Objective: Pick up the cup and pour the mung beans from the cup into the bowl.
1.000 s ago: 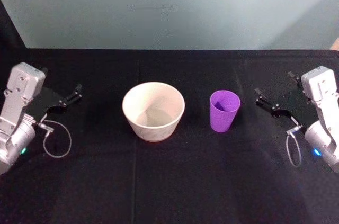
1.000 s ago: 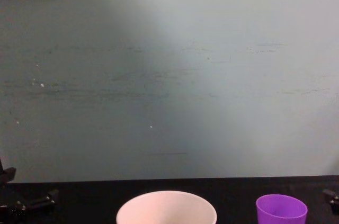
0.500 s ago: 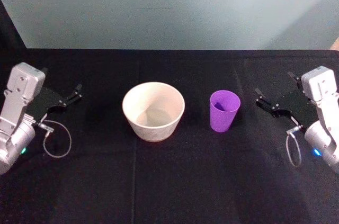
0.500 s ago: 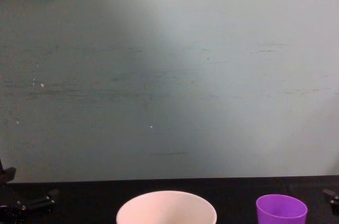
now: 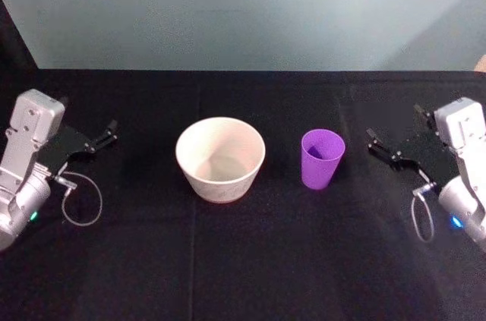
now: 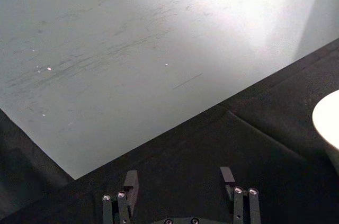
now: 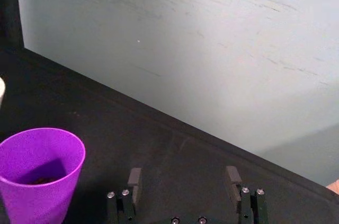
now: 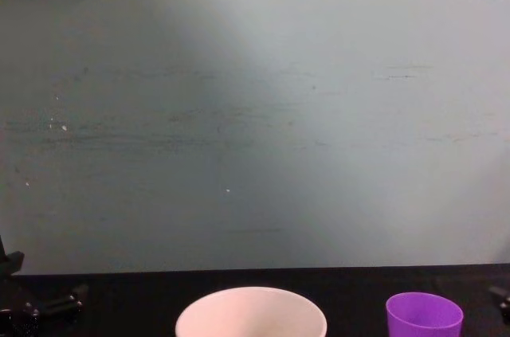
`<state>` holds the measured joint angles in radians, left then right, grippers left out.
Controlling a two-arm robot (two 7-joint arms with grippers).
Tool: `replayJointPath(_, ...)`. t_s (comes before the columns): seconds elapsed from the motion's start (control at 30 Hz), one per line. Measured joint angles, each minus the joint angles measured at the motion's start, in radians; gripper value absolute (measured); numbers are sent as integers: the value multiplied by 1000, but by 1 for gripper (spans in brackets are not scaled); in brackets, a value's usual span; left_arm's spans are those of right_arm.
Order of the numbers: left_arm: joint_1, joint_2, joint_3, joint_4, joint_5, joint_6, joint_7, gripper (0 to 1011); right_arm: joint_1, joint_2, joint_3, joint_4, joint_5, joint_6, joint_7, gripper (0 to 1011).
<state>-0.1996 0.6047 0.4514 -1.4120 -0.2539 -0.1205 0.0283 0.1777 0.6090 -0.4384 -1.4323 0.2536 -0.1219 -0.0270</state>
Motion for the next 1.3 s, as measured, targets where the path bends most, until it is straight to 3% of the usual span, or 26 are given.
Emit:
replayJointPath(0.37, 0, 0, 0, 0, 0, 0, 0, 1000, -127, 40, 62, -125, 56, 17, 40, 1002)
replayJointPath(0.67, 0, 0, 0, 0, 0, 0, 0, 1000, -188, 53, 67, -184, 67, 50, 93, 1002)
replayJointPath(1.0, 0, 0, 0, 0, 0, 0, 0, 1000, -185, 25, 47, -177, 68, 61, 167, 1002)
replayJointPath(1.3, 0, 0, 0, 0, 0, 0, 0, 1000, -131, -16, 38, -135, 87, 90, 243, 1002)
